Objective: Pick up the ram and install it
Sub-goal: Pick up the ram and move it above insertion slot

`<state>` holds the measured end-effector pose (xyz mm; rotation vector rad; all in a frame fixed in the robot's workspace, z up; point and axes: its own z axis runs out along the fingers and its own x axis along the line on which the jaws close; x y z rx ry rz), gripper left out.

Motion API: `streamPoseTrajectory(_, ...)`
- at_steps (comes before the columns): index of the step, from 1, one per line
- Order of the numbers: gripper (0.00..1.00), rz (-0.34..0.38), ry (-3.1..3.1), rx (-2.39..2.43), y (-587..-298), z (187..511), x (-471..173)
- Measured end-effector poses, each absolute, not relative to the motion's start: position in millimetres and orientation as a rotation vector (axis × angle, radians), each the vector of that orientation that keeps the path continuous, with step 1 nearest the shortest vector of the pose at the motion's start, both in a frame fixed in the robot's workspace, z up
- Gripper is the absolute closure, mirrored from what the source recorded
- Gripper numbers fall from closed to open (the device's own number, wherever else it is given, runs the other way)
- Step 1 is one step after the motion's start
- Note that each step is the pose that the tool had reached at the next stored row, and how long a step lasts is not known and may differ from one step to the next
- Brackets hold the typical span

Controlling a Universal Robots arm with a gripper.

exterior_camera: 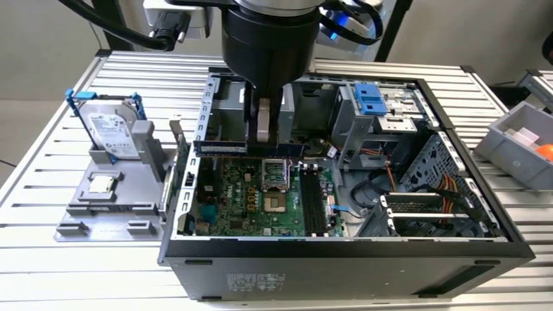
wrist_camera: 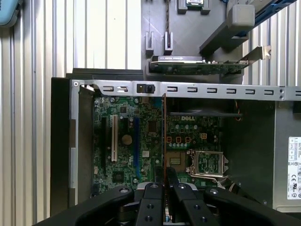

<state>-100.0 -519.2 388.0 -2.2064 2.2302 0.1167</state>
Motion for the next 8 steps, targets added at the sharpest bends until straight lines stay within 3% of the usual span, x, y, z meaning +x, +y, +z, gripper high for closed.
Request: streamPoseTrajectory(8, 1.0, 0.117, 2.23, -2.206, -519.2, 388.0, -99.9)
